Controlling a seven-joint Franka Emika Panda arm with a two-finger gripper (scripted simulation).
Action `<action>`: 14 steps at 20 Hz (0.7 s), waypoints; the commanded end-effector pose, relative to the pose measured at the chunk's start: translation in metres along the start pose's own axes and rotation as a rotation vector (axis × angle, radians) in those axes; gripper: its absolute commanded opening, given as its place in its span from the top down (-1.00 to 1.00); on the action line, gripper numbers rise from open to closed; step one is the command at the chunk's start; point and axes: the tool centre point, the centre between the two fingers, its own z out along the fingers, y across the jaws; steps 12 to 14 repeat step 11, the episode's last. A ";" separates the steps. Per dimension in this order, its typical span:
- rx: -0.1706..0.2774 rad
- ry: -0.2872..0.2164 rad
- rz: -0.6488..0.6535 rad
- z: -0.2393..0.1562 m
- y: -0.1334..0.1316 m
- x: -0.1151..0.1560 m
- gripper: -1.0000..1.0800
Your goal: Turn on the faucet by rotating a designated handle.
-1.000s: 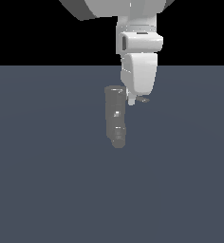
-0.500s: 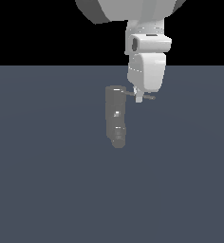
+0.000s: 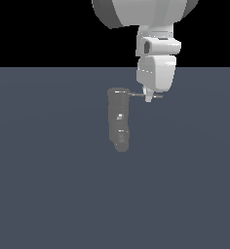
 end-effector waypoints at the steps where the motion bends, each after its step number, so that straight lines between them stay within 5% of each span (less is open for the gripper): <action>1: 0.002 0.003 0.019 0.000 -0.005 0.018 1.00; 14: 0.002 0.003 0.028 0.000 -0.026 0.045 1.00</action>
